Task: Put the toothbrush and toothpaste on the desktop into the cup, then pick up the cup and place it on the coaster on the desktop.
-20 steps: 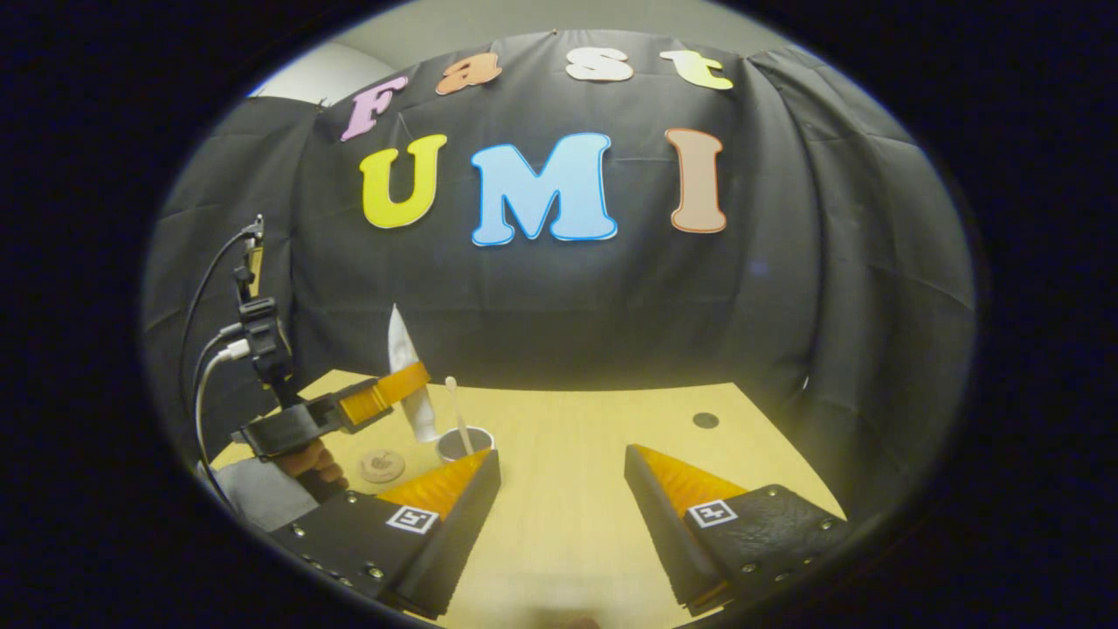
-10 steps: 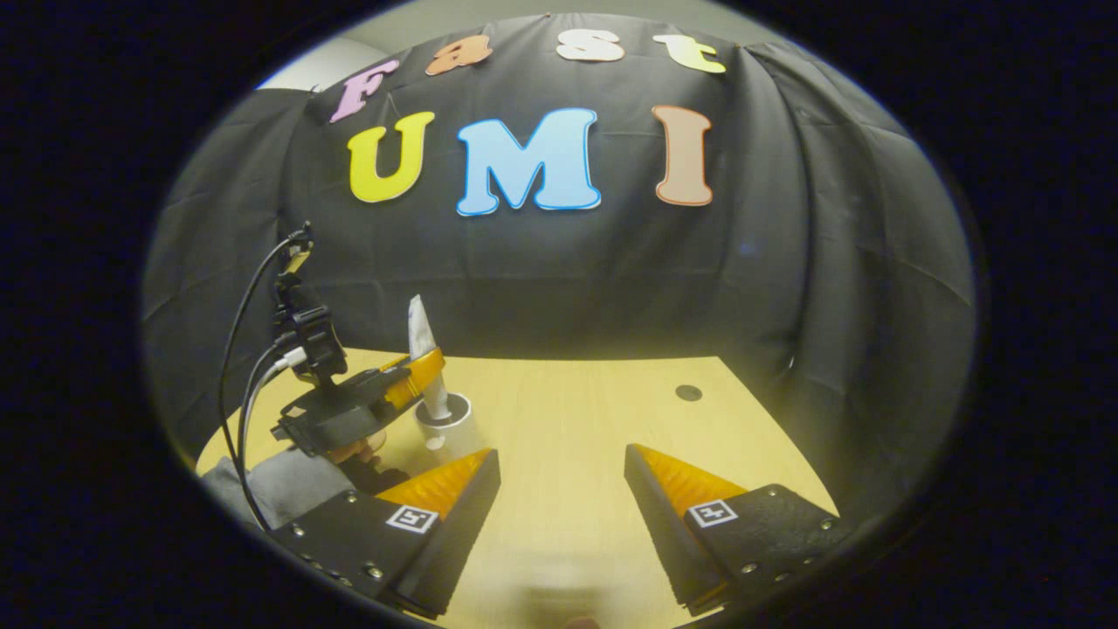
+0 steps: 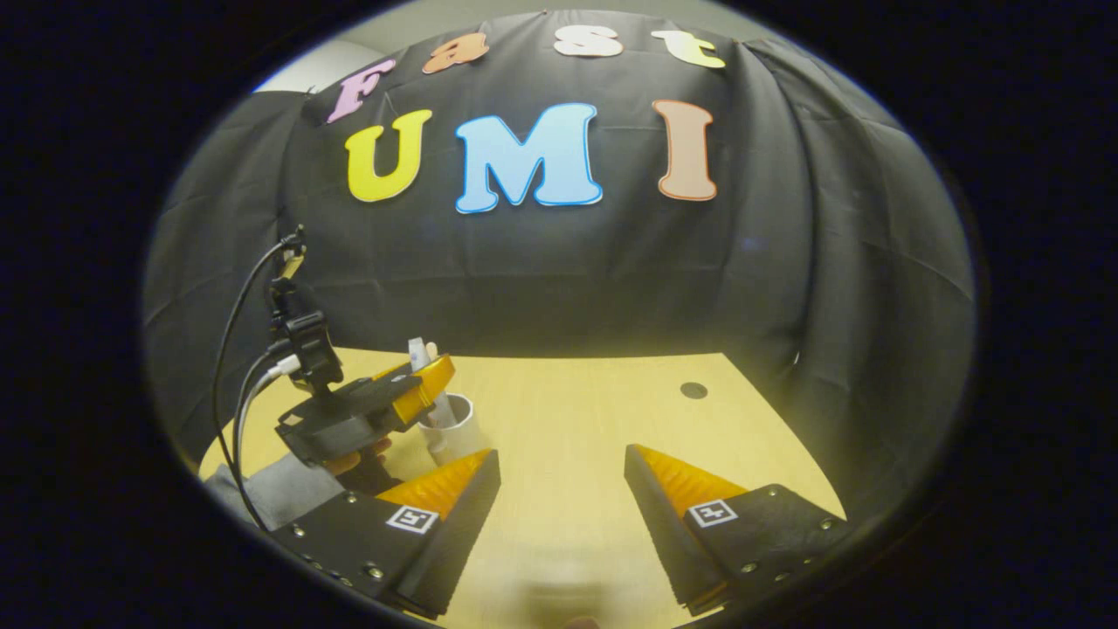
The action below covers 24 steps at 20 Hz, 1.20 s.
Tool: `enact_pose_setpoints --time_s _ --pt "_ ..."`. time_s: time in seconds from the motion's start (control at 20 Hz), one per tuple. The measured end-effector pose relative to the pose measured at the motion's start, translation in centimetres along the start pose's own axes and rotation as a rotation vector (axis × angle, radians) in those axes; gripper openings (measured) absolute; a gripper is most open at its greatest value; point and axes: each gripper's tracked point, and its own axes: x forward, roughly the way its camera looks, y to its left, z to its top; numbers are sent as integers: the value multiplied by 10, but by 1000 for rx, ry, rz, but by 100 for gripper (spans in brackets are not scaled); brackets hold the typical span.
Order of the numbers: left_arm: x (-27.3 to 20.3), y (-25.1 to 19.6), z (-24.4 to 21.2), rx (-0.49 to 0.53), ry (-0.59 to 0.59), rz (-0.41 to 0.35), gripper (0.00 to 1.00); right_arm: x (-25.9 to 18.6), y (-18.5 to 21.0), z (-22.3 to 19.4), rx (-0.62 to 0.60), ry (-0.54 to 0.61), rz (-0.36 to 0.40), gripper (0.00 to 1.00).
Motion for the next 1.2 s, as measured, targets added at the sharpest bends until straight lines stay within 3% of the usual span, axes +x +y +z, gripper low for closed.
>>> enact_pose_setpoints --time_s 0.05,0.1,0.15,0.2,0.25,0.7,1.2 --pt "-2 4 5 -2 -4 1 89 1 3 -1 -3 6 8 88" --pt "-5 7 9 -5 -11 7 87 4 7 -1 -6 9 15 88" --pt "-9 10 13 -6 -13 9 91 7 12 -1 -7 12 22 88" --pt "-14 13 18 1 -17 16 87 10 16 -1 -10 15 30 88" --pt "-19 18 22 13 -20 24 93 14 20 -1 -13 20 36 88" --pt "-71 33 72 80 -40 44 93 66 73 -15 -77 110 132 88" --pt "-133 69 81 81 13 143 93 112 109 -70 -161 270 178 91"
